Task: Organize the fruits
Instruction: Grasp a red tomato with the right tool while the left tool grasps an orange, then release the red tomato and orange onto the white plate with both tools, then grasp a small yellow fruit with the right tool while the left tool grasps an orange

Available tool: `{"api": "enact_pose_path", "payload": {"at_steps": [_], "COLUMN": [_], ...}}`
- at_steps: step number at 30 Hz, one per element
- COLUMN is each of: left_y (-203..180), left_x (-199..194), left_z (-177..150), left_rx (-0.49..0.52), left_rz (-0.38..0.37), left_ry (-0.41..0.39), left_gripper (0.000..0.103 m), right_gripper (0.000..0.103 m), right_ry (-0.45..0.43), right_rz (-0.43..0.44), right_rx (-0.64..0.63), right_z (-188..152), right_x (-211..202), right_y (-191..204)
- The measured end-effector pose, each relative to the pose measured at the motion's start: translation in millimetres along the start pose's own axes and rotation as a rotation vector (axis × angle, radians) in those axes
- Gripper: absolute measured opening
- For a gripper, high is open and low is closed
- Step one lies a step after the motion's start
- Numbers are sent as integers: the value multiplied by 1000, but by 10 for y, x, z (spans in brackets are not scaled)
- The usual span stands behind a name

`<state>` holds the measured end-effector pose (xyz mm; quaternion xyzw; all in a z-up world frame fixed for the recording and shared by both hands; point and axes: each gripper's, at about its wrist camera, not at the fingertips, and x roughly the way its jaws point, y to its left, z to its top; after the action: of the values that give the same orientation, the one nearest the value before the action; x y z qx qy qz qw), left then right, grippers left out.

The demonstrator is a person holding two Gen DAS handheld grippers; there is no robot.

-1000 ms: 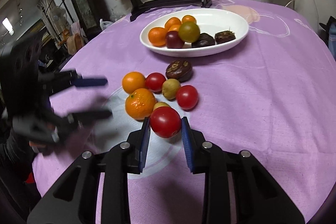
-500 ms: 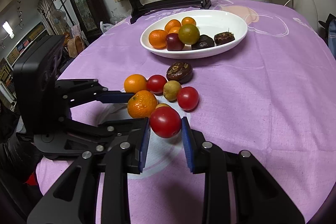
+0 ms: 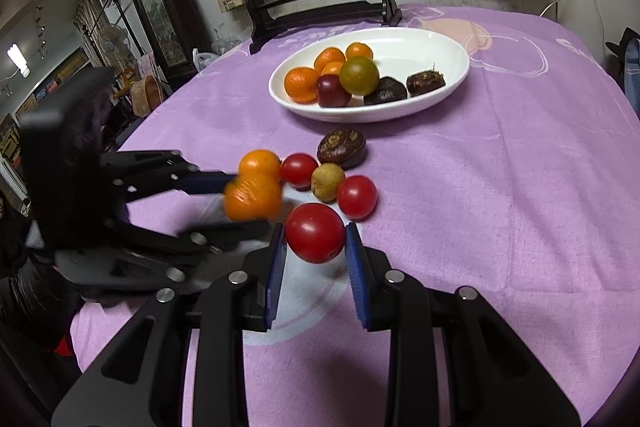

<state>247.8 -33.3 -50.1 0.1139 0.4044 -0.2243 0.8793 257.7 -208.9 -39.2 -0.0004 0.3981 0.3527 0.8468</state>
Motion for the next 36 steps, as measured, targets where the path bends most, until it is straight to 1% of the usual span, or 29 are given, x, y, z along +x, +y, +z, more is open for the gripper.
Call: {"api": "enact_pose_path", "payload": {"at_steps": [3, 5, 7, 9, 11, 13, 14, 16, 18, 20, 23, 24, 25, 27, 28, 29, 31, 32, 33, 36], "left_y": [105, 259, 406, 572, 747, 948, 1036, 1244, 1393, 1469, 1499, 1499, 1484, 1448, 1412, 1385, 1360, 1333, 1309, 1195], "left_x": [-188, -281, -290, -260, -209, -132, -100, -12, 76, 149, 273, 296, 295, 219, 143, 70, -42, -104, -143, -228], "left_z": [70, 155, 245, 360, 480, 600, 635, 686, 723, 756, 797, 800, 800, 796, 797, 798, 789, 771, 757, 645], "left_rx": [-38, -96, -151, -209, -259, -301, -324, -382, -421, -436, -439, -438, -434, -418, -406, -400, -411, -416, -416, -396], "left_rz": [2, 14, 34, 66, 144, 213, 226, 237, 245, 248, 249, 252, 270, 311, 329, 328, 310, 305, 308, 328], "left_ry": [-65, -107, -125, -141, -173, -197, -198, -191, -181, -168, -150, -144, -145, -172, -191, -202, -220, -231, -237, -240], "left_gripper": [44, 44, 44, 44, 44, 44, 44, 44, 44, 44, 44, 48, 64, 77, 79, 80, 84, 88, 89, 89], "right_gripper": [31, 31, 31, 31, 31, 31, 31, 31, 31, 31, 40, 40, 40, 43, 45, 45, 46, 46, 46, 54], "right_ry": [-66, -121, -171, -215, -243, -258, -257, -241, -219, -202, -200, -202, -207, -226, -233, -234, -228, -223, -217, -187], "right_rz": [-13, -22, -42, -60, -88, -112, -121, -135, -126, -130, -154, -145, -138, -122, -112, -100, -73, -70, -69, -76], "right_rx": [23, 53, 98, 137, 163, 181, 187, 202, 224, 218, 199, 189, 182, 173, 167, 160, 138, 124, 104, 35], "right_z": [169, 306, 464, 614, 753, 878, 923, 1014, 1087, 1117, 1105, 1096, 1089, 1069, 1048, 1024, 931, 889, 834, 638], "right_x": [-20, -20, 19, 85, 182, 295, 350, 484, 625, 699, 699, 659, 618, 512, 445, 399, 293, 262, 233, 171], "right_y": [-48, -104, -196, -320, -434, -551, -590, -682, -772, -803, -778, -750, -723, -655, -607, -569, -456, -409, -354, -154]}}
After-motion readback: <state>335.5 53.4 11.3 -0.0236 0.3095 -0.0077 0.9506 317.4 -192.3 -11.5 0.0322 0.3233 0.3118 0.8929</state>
